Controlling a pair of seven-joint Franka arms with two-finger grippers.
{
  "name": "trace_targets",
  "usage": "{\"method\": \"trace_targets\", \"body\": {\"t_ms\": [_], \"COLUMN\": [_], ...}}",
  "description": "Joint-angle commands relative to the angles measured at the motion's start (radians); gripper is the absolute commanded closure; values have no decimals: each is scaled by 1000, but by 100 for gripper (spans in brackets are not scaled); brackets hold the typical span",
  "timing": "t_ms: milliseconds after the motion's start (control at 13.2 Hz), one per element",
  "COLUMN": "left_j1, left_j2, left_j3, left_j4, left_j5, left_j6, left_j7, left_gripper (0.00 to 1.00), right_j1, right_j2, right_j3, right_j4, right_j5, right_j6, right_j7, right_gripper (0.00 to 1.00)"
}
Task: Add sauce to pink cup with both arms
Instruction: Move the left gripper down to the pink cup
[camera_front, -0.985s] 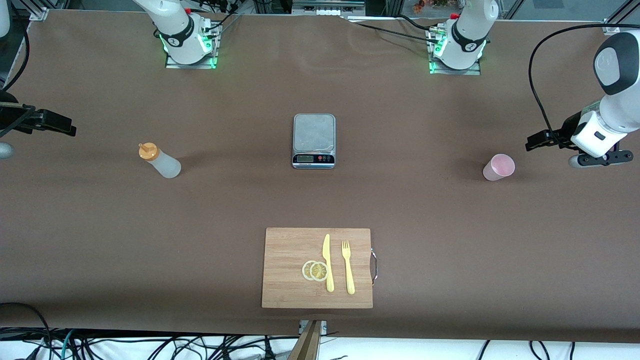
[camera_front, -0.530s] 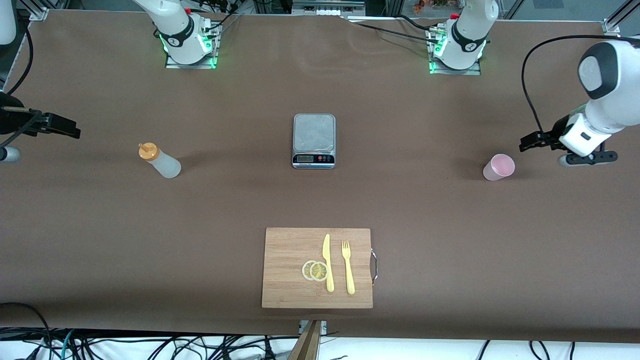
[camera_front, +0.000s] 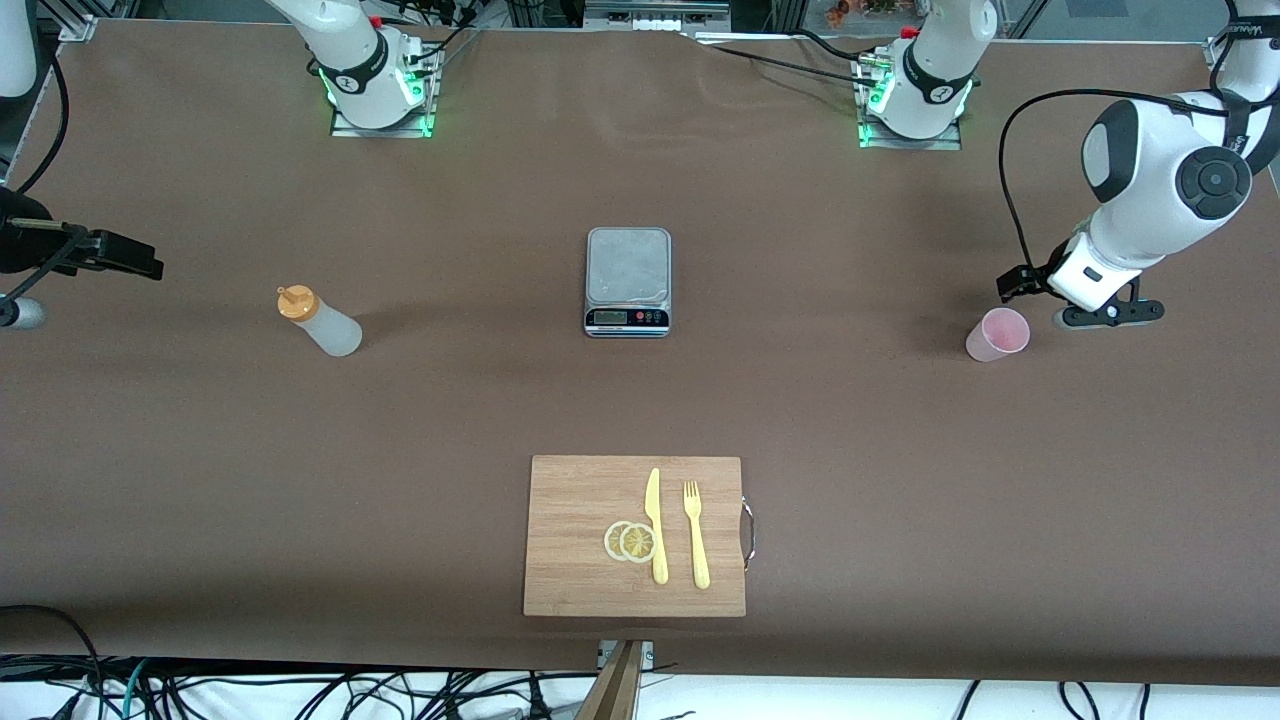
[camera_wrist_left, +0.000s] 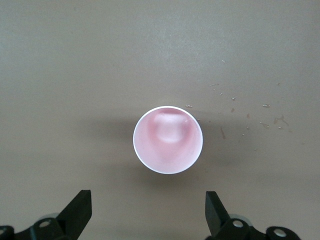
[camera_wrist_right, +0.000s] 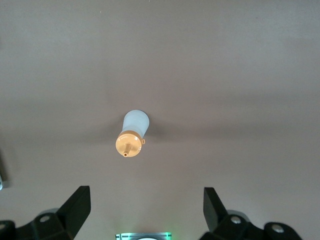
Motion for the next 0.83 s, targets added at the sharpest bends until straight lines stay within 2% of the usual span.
{"method": "trace_targets", "body": {"t_ms": [0, 227, 758], "left_j1": [30, 58, 84], "left_j2": [18, 94, 213], "left_j3": [-1, -1, 4], "left_j4": [-12, 14, 108], "left_j5": [50, 52, 50], "left_j6": [60, 124, 131], "left_j7": [-11, -2, -2], "left_gripper": [0, 0, 2], "right_j1": [-4, 2, -1], "right_j2": [5, 8, 16], "right_j3": [1, 6, 1], "right_j4": [24, 26, 35], "right_j5": [-14, -16, -16], "right_j6": [-11, -17, -14], "right_j7": [-10, -3, 1], "right_gripper": [0, 0, 0]}}
